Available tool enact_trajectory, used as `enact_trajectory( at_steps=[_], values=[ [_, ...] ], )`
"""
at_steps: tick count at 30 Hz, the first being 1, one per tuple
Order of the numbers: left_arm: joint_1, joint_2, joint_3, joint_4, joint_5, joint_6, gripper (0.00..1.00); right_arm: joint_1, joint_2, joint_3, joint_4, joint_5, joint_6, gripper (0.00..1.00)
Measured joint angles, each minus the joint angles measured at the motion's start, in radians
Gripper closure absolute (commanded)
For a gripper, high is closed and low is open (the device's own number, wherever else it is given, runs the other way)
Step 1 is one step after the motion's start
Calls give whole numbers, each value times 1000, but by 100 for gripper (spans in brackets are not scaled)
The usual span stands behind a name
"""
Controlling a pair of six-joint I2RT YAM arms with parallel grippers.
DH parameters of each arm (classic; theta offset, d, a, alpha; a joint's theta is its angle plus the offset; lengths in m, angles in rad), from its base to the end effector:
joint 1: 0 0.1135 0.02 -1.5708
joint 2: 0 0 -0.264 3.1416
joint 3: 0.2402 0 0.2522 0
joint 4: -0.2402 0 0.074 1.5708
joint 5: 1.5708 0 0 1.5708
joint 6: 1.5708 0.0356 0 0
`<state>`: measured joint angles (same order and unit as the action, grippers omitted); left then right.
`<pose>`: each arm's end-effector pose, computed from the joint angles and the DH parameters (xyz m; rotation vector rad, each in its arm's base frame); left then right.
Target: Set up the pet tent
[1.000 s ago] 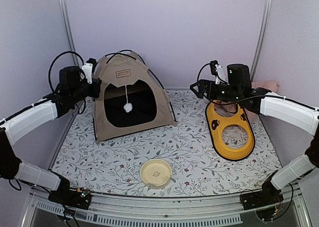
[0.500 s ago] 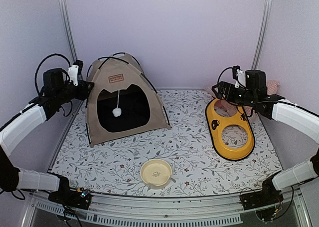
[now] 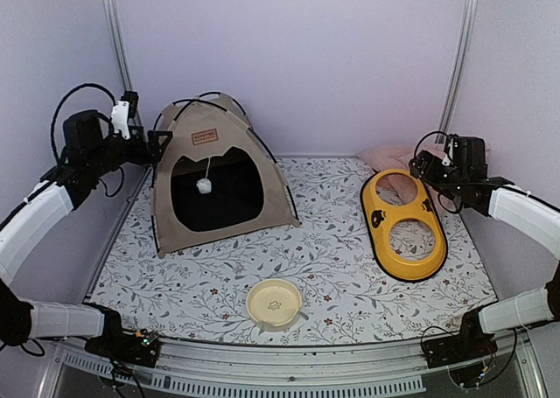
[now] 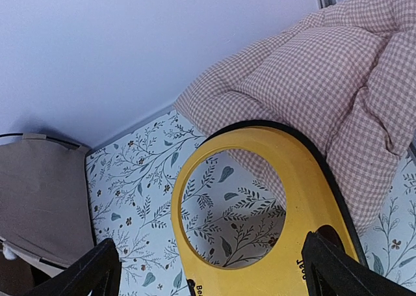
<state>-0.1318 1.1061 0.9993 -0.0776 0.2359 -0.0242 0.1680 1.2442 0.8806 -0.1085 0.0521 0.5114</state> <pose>0.2551 -0.0422 0.3631 0.2665 1.7406 -0.3205 0.2795 0.0455 0.2827 0.3848 2.0263 0.3700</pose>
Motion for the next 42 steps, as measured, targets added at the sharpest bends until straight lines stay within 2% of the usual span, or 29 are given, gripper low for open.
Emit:
enact_trajectory(
  at_steps=[7,17,24,34,42],
  values=[
    [-69,-48,54,14,8,-18,1,-56,-26,-11,-2,71,58,1],
    [-347,-63,45,74,-16,-83,1,-265,31,-11,80,-11,86,1],
    [-500,24,37,87,-63,-137,1,-292,151,17,154,-26,89,1],
    [-596,121,2,94,-96,-227,1,-387,283,71,167,-59,63,1],
    [-623,159,2,113,-98,-243,1,-406,429,196,158,-97,29,1]
  ],
)
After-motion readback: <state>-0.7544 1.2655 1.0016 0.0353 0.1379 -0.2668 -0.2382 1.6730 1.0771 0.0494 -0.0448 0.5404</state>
